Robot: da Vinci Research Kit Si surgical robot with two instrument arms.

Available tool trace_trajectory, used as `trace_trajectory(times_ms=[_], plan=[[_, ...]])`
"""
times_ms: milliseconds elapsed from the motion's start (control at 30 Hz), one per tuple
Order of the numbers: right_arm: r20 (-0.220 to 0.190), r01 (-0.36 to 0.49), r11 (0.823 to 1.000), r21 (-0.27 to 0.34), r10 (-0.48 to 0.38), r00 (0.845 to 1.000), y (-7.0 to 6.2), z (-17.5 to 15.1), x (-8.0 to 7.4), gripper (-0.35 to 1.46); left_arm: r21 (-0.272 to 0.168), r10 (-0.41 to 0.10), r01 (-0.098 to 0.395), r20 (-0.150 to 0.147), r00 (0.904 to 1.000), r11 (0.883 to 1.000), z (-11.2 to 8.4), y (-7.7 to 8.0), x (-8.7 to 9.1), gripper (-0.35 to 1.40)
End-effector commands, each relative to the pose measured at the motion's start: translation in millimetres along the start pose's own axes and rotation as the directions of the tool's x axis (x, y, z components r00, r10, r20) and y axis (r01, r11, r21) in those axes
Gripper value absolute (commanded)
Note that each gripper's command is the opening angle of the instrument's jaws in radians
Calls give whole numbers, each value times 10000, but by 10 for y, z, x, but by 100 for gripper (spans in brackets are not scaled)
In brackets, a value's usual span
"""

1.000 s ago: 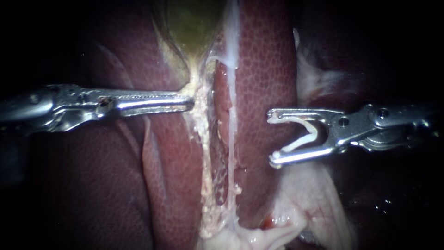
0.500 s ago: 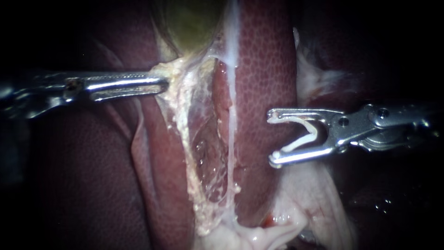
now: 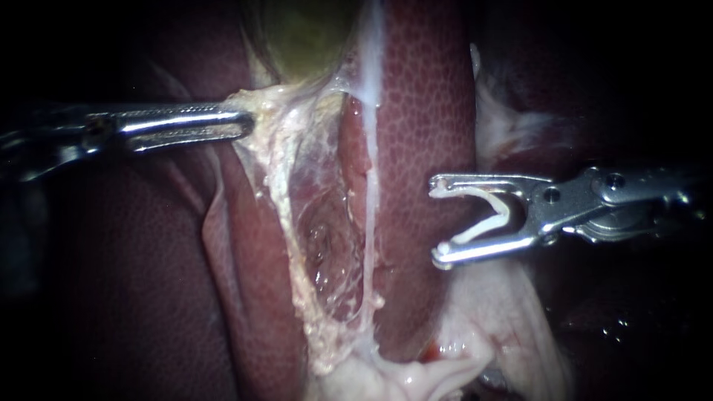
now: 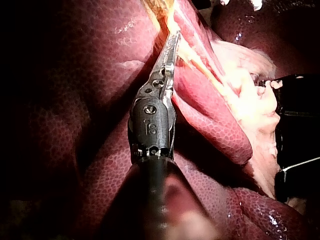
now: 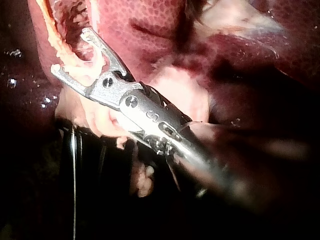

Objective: Grabbing gallbladder

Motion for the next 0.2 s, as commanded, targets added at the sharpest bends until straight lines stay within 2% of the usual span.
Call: trace_trajectory(times_ms=[33, 200], plan=[[2, 0, 10000, 0, 0, 10000, 0, 0, 0, 60, -6, 5, -5, 0, 10000, 10000, 0, 0, 0, -35], [2, -1, 10000, -2, 1, 10000, 0, 0, 0, 60, -15, 6, -6, 0, 10000, 10000, 1, 0, 1, -35]])
